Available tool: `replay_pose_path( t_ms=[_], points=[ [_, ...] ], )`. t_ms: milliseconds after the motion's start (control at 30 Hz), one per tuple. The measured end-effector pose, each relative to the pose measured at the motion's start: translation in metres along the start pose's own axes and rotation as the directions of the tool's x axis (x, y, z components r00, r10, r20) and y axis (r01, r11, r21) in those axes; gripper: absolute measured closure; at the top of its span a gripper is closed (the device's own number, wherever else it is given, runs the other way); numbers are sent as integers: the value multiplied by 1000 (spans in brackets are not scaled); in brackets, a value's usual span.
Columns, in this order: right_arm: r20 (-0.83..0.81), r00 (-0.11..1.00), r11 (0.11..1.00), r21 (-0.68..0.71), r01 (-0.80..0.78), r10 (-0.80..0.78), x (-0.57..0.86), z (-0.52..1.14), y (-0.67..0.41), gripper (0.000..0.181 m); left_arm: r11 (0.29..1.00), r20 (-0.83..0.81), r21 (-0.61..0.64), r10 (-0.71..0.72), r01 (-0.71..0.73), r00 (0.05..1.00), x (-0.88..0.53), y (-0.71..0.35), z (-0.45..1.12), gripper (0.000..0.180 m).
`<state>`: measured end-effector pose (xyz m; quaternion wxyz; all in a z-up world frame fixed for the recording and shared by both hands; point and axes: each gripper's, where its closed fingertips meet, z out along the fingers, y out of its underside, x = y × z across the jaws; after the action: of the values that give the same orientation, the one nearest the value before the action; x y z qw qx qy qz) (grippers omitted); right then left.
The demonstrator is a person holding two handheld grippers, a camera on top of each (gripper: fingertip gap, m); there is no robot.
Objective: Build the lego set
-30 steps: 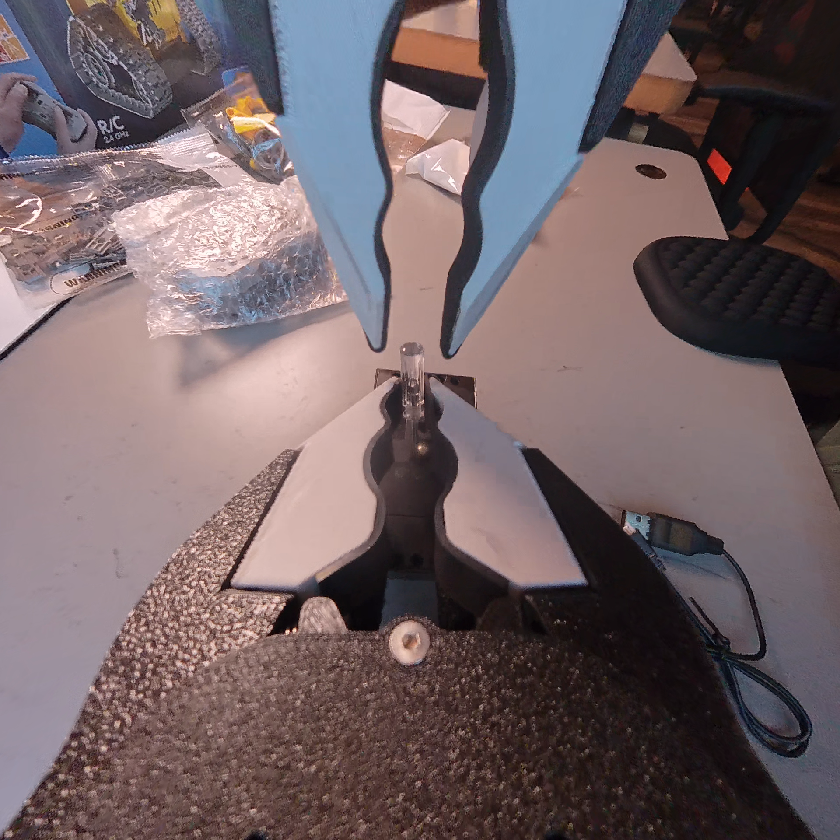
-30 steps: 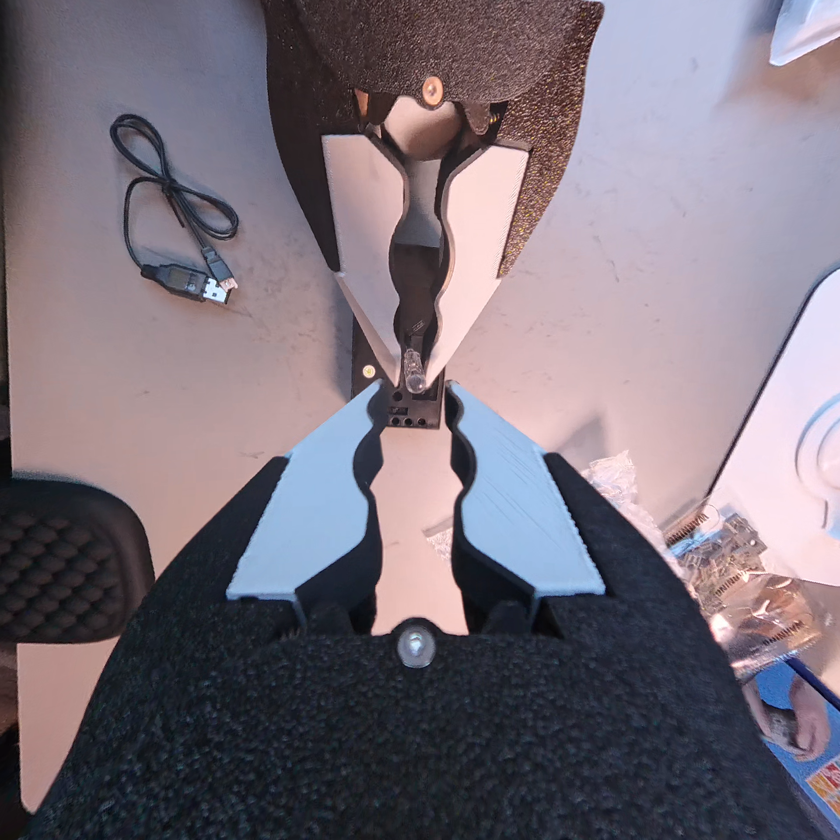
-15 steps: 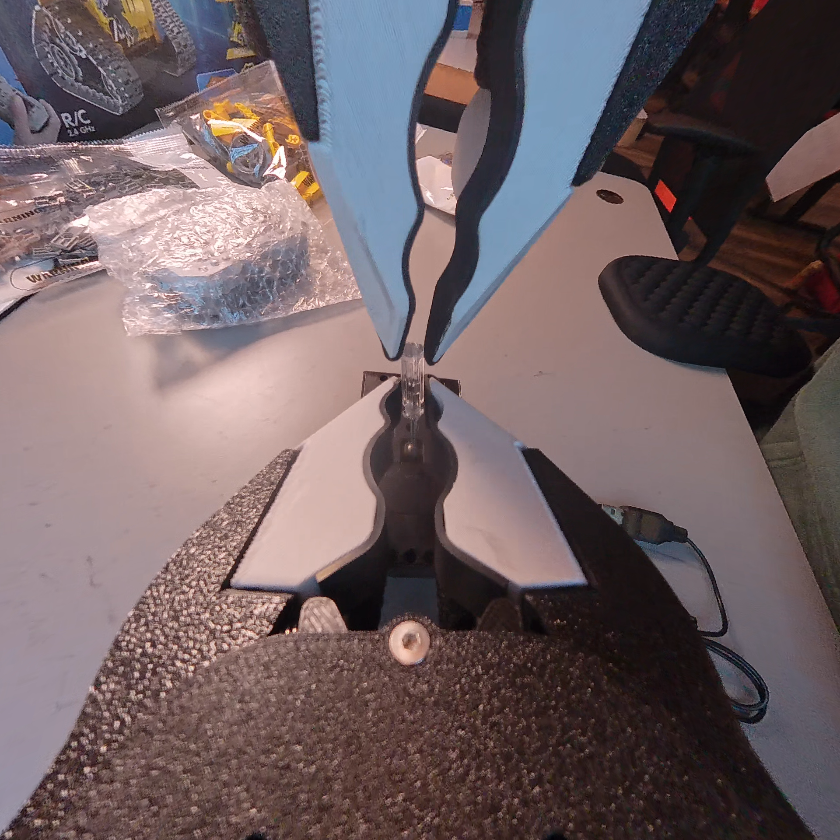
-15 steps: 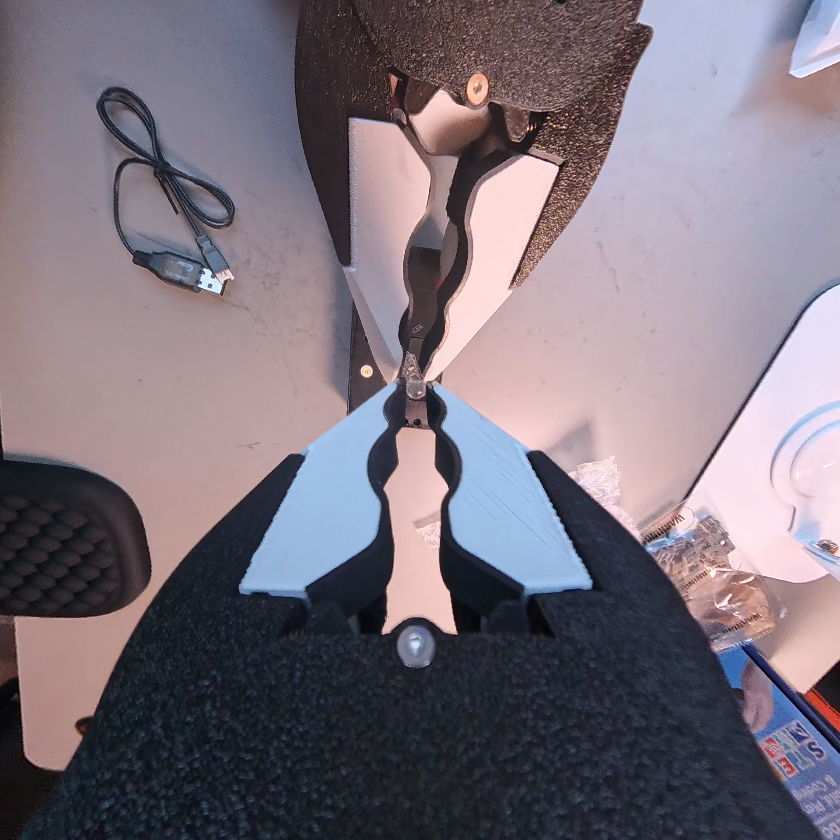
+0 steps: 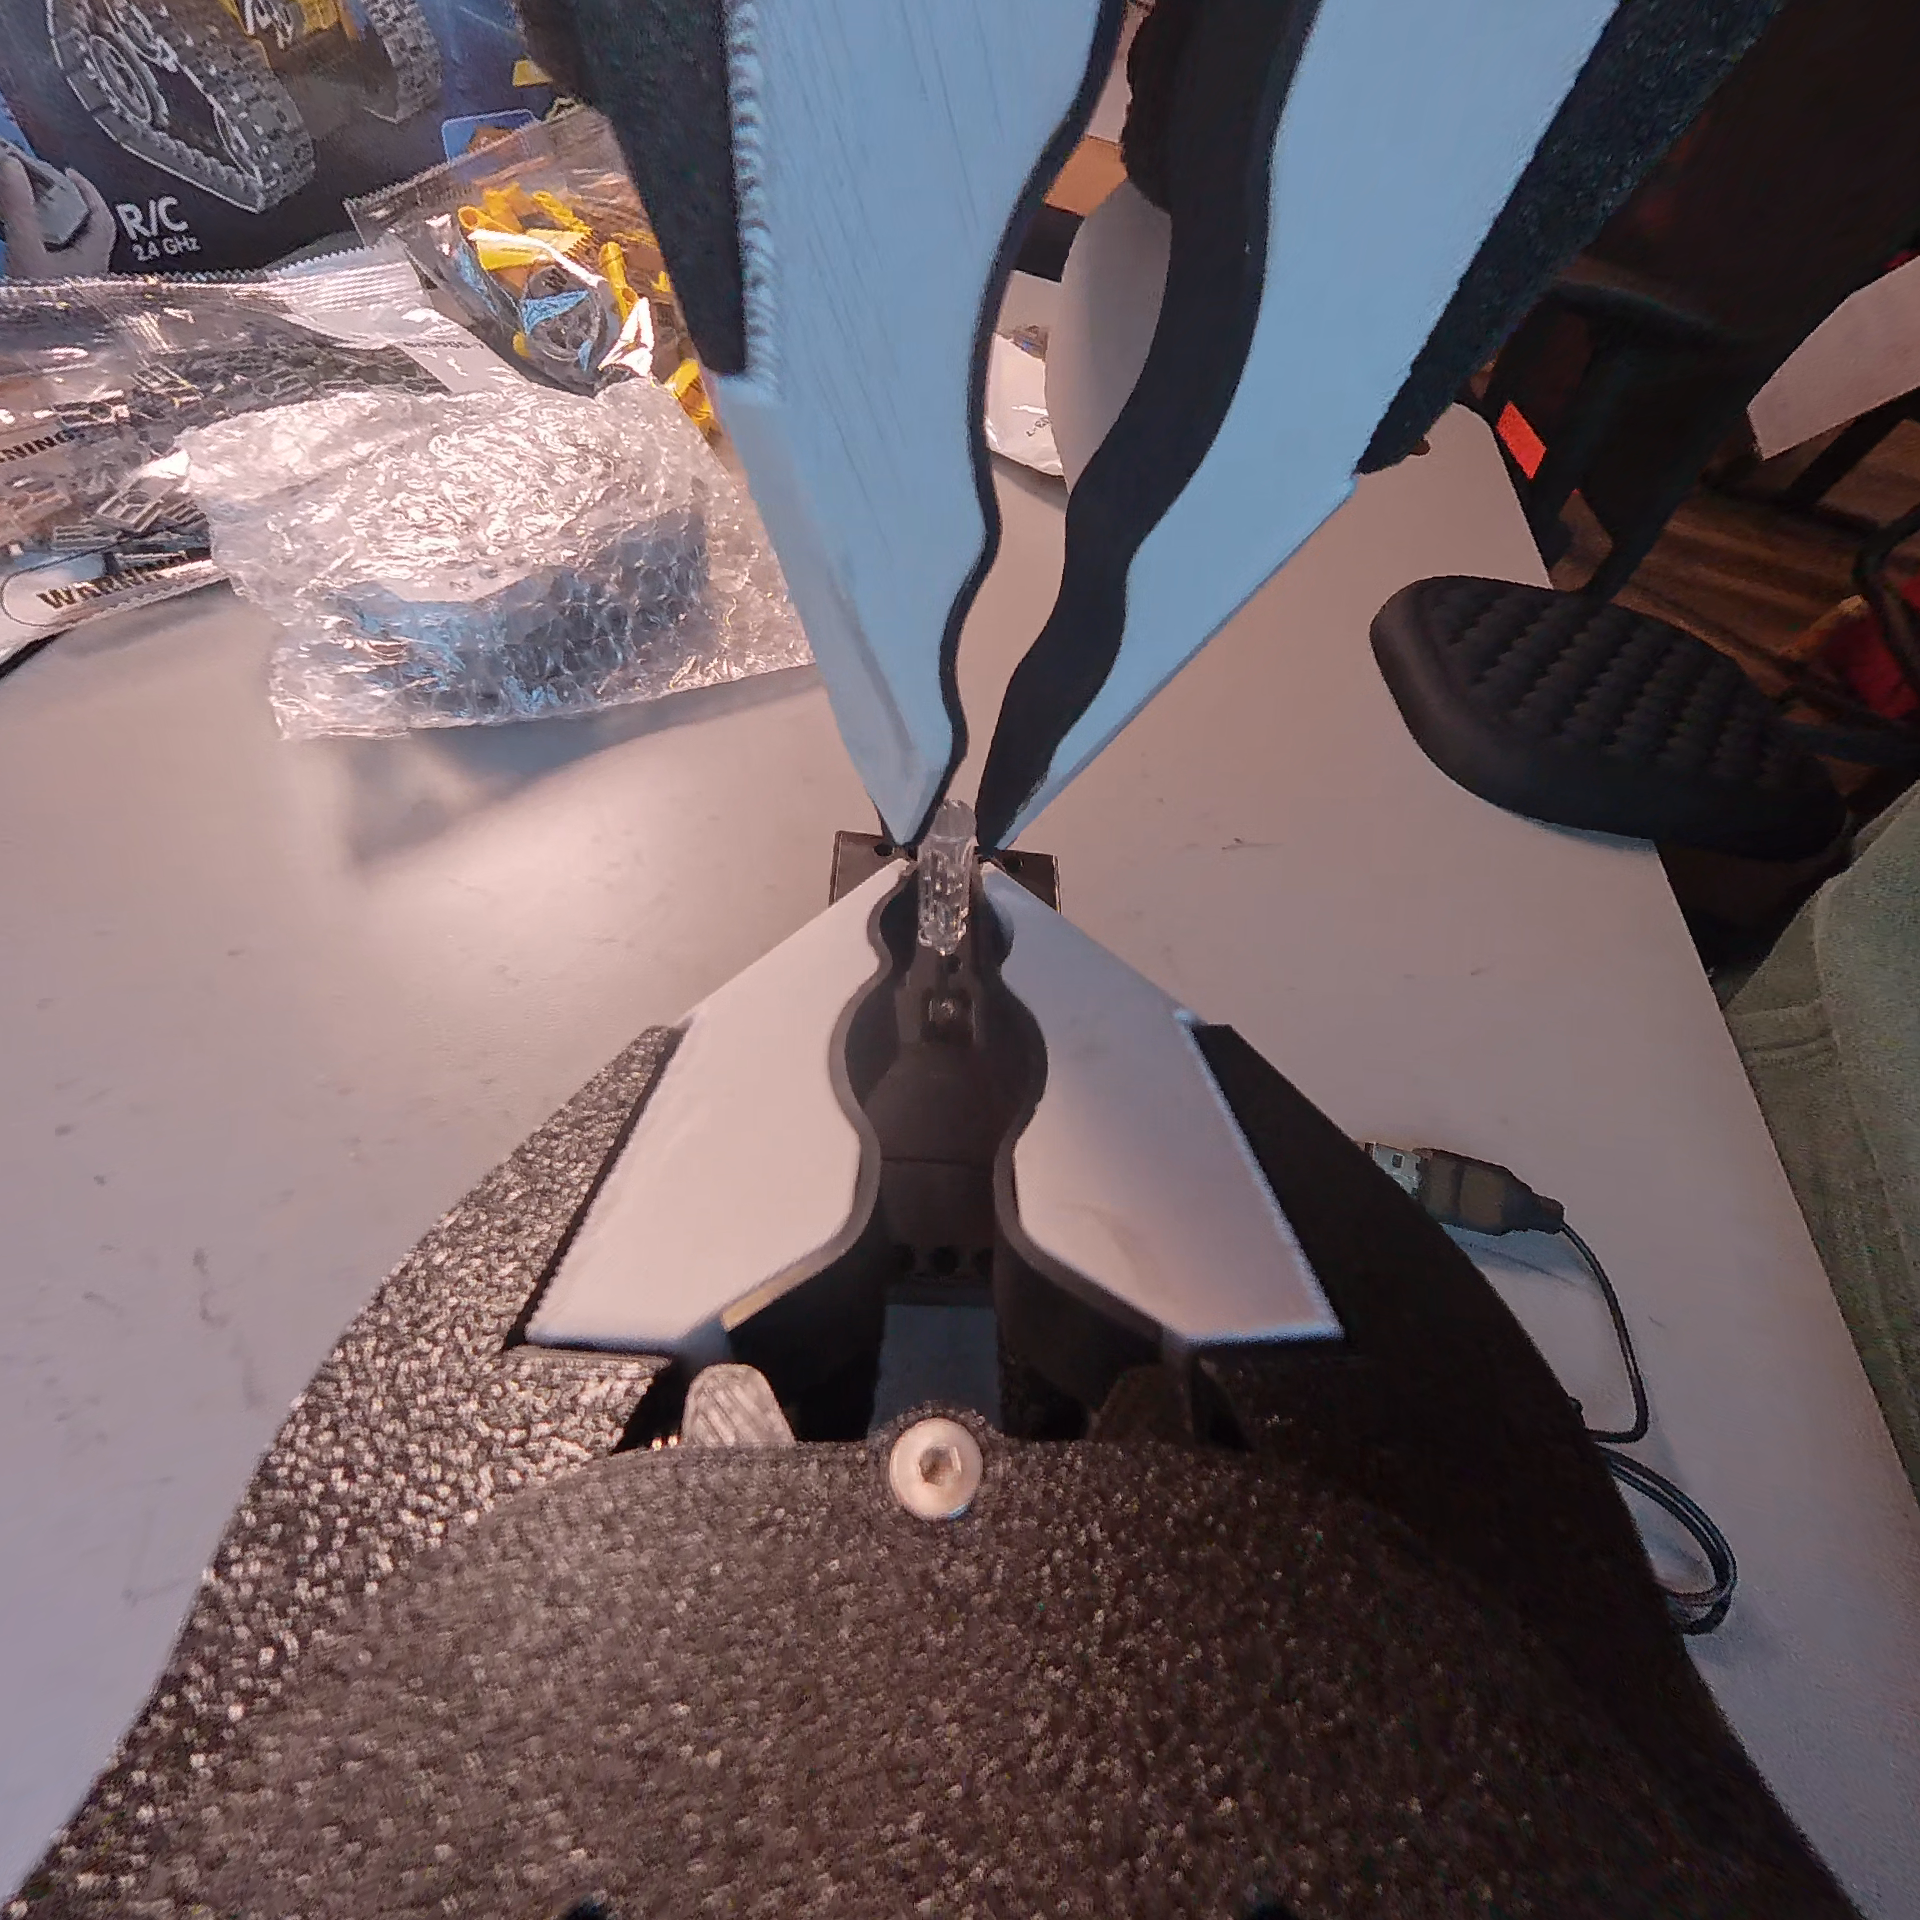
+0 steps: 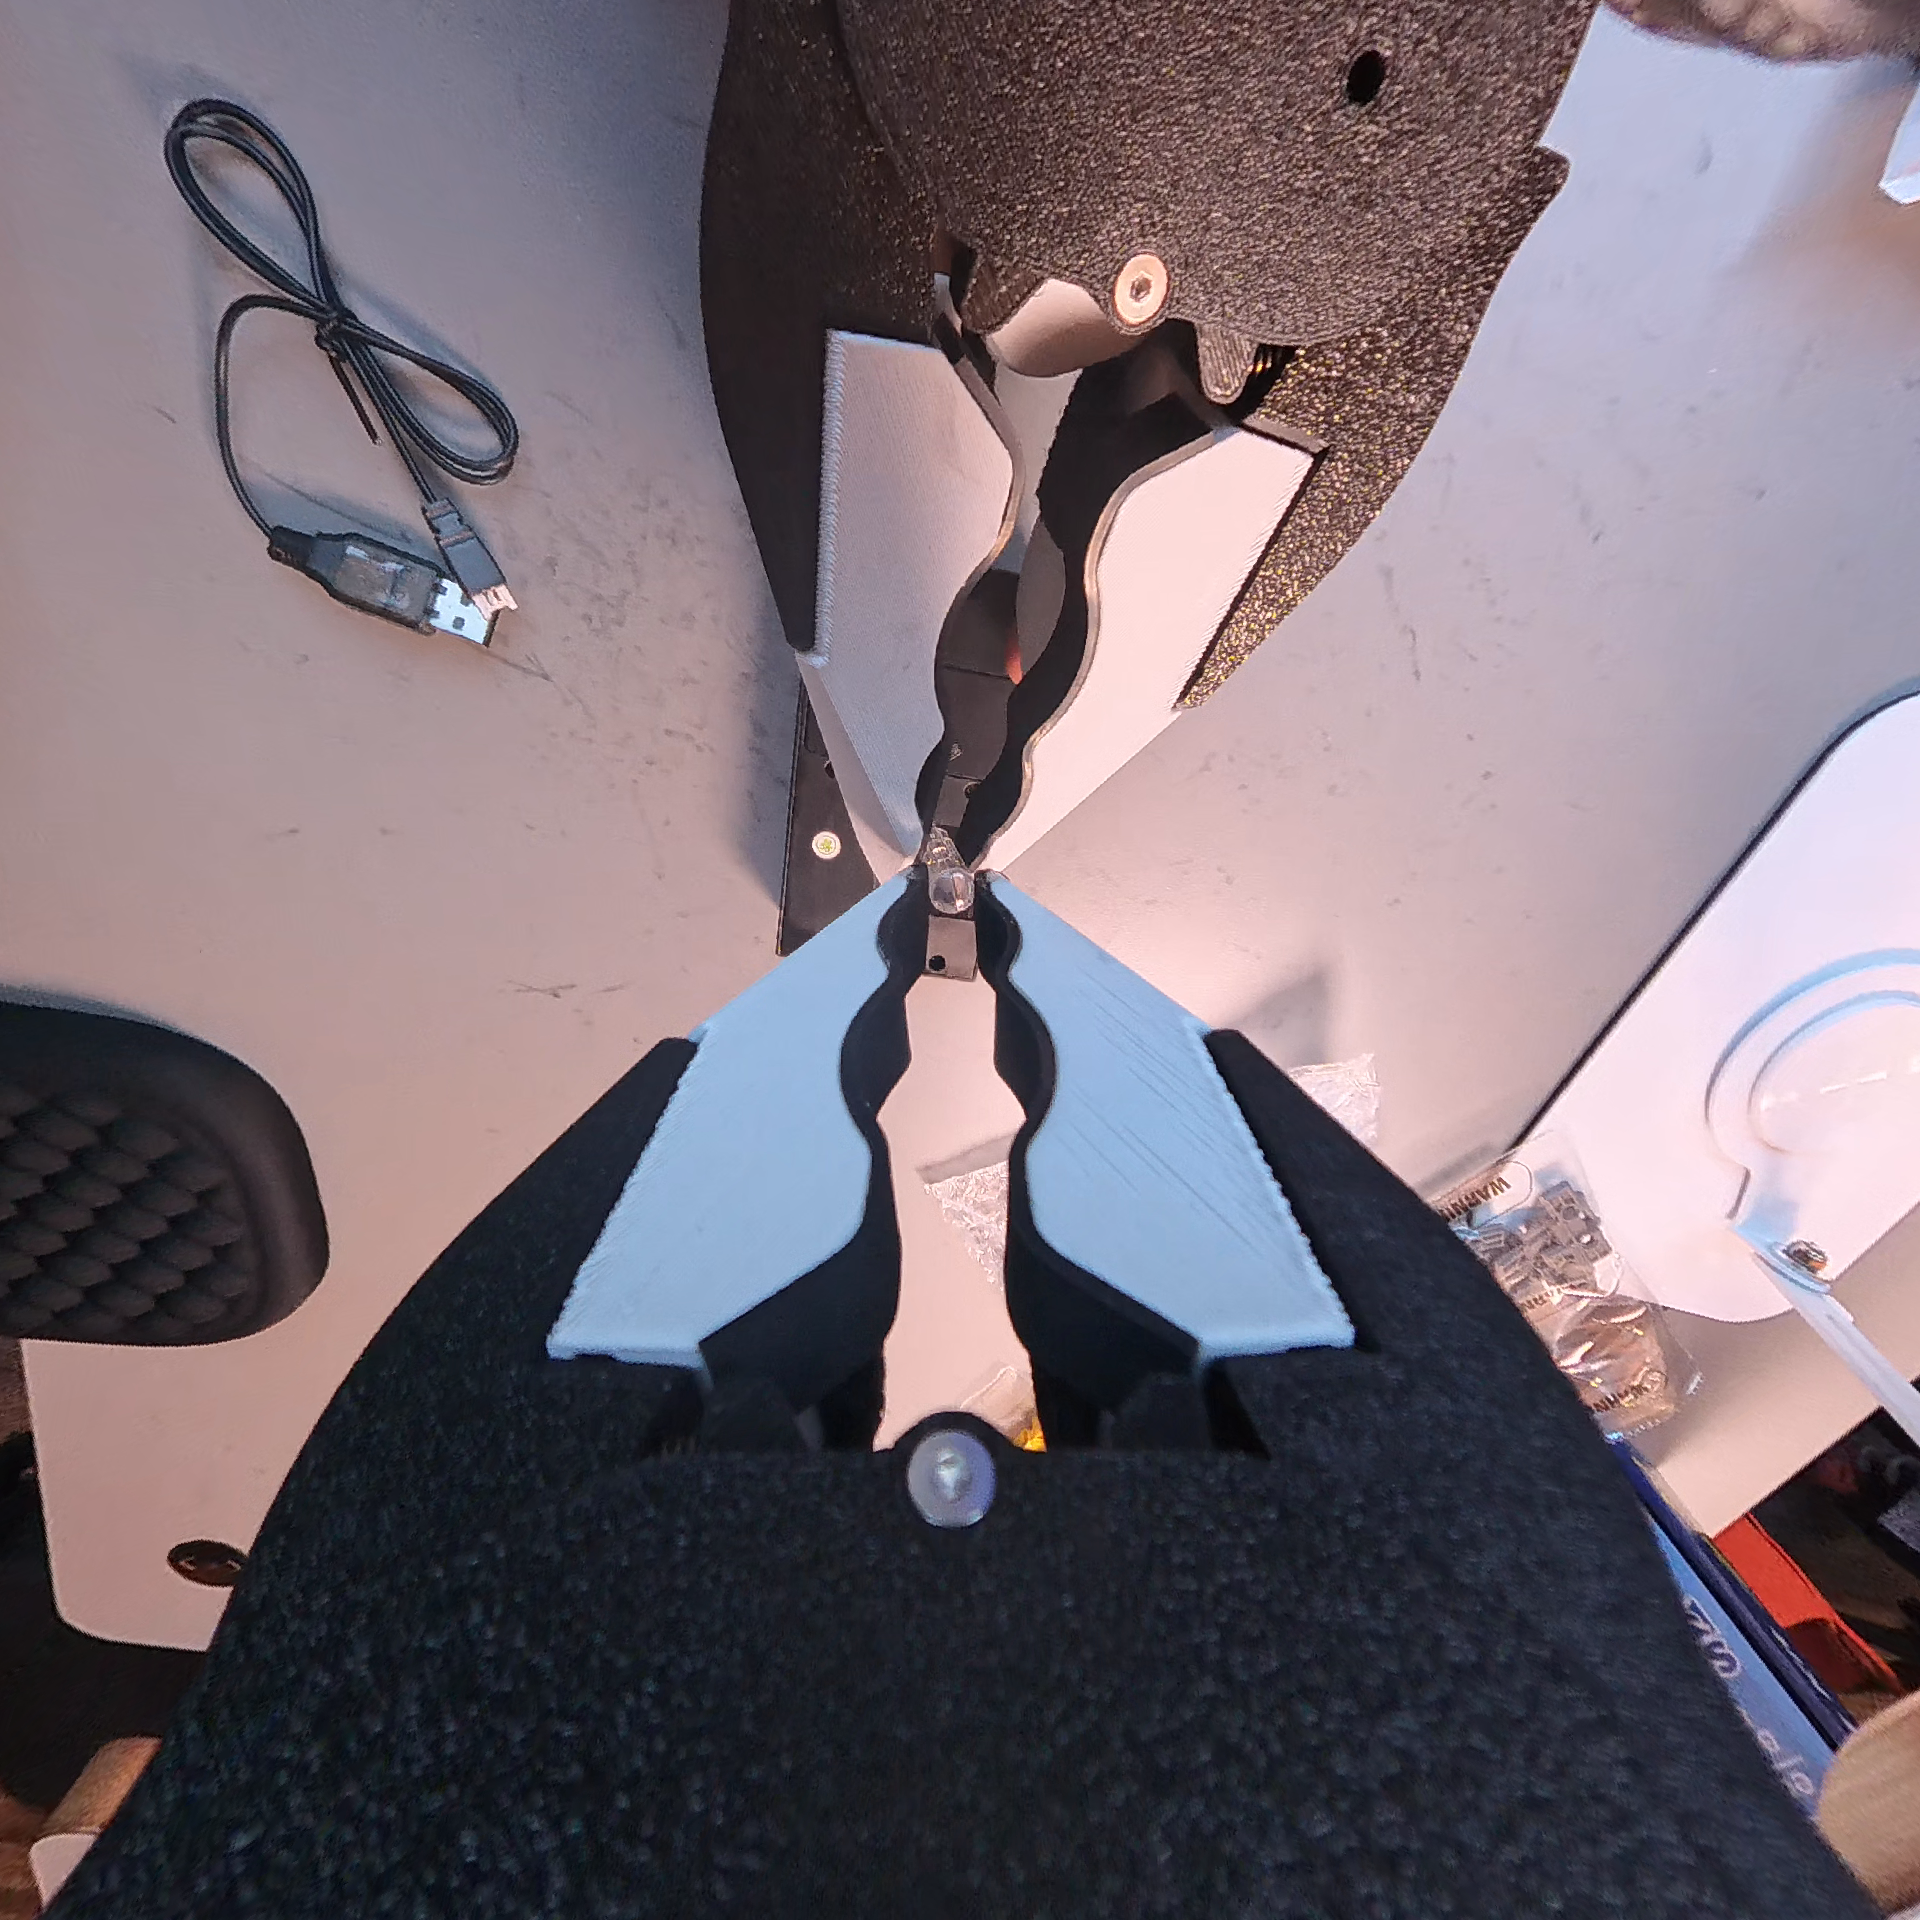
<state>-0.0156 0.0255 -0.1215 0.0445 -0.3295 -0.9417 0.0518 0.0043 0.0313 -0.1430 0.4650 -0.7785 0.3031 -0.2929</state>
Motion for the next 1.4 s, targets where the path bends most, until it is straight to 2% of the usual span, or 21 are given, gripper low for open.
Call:
replay_pose_path(
  t_ms=[1300,1400],
  points=[
    [2,1000,999,36,-14,14,-3,0,-1,174,1000,-24,-8,-10,10,1000,4,2,0,171],
    [3,1000,999,29,19,-19,-4,0,0,174,1000,-37,-22,-11,10,999,5,3,0,170]
  ],
)
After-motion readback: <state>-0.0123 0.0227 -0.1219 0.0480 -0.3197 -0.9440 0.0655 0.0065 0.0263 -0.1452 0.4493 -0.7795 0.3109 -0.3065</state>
